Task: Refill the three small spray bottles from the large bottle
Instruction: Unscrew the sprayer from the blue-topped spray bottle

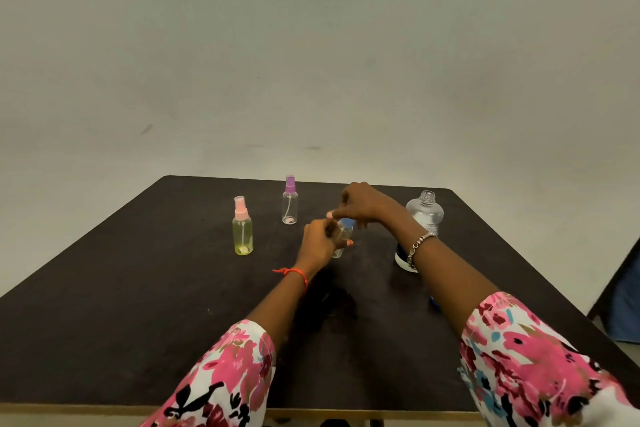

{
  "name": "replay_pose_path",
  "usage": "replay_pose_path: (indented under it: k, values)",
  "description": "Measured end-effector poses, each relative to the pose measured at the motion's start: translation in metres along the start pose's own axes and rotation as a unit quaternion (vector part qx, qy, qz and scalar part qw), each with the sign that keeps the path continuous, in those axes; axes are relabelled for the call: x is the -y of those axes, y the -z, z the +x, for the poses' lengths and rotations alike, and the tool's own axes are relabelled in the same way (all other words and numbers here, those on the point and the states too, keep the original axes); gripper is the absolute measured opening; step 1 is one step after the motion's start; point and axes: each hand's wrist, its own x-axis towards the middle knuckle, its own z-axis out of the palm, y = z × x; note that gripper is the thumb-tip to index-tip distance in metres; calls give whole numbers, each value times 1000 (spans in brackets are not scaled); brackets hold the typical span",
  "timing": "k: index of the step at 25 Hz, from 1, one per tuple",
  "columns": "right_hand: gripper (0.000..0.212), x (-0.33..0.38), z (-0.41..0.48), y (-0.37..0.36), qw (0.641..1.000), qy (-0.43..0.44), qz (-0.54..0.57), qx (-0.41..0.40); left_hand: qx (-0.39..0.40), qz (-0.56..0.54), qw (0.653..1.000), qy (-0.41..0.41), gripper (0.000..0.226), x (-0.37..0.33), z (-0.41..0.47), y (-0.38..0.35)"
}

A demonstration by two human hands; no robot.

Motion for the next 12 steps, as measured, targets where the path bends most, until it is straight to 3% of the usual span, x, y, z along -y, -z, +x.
replay_pose_path:
  k: [2, 4, 8, 12]
  values:
    - [25, 0, -1, -1, 1000, -9, -5, -3, 1, 19, 1000, -7, 28, -2, 0, 1]
    - [7, -2, -3, 2, 1000, 14, 2, 13, 6, 48, 999, -5, 33, -3, 1, 3]
    - [23, -12, -12, 7, 997, 62, 27, -23, 9, 57, 998, -16, 37, -3, 5, 8]
    - [23, -27, -17, -1, 990, 111, 40, -78, 54, 102, 993, -24, 37, -10, 10, 11]
